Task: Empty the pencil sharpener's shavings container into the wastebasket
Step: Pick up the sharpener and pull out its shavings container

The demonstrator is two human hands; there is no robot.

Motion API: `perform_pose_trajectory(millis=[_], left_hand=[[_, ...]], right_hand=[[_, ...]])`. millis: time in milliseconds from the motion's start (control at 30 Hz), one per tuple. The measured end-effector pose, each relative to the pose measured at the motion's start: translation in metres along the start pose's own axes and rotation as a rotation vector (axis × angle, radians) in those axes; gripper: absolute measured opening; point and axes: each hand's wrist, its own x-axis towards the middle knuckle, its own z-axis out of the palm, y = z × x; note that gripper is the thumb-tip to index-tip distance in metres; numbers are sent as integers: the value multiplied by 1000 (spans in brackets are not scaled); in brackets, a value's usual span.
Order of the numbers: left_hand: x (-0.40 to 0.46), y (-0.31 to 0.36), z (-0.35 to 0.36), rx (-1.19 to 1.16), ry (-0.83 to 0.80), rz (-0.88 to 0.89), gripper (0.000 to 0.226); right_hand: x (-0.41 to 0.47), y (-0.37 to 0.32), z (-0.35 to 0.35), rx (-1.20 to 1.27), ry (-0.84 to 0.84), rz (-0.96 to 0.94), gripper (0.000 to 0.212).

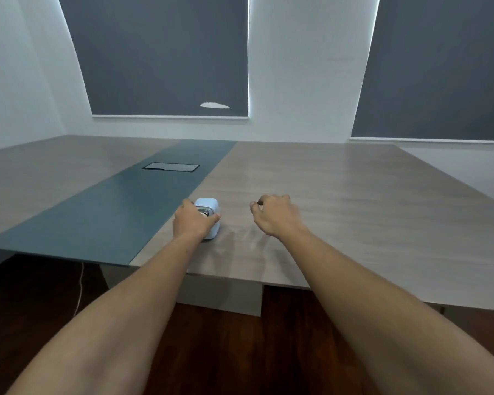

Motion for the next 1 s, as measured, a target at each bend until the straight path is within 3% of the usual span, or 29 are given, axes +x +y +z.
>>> perform_pose_trajectory(millis=[167,267,367,467,567,1000], left_hand=[[5,4,-5,-216,-12,-140,53],[5,8,-12,-537,-131,-227,41],[-1,17,-12,-695,-228,-234,37],[-11,29,-11,-726,-287,-192,22],[-20,39,-10,-734,-328,-146,21],[-42,62,-12,-750,-415,-70,11]], right_hand=[[-1,6,-5,267,-6,89,46],[-4,3,-10,600,-198,272,45],[-15,-1,-16,913,-409,455,56],[-24,1,-18,1092,-486,476,61],[-31,4,-18,1220,-495,465,68],[-42,17,-23,1420,-422,409,61]])
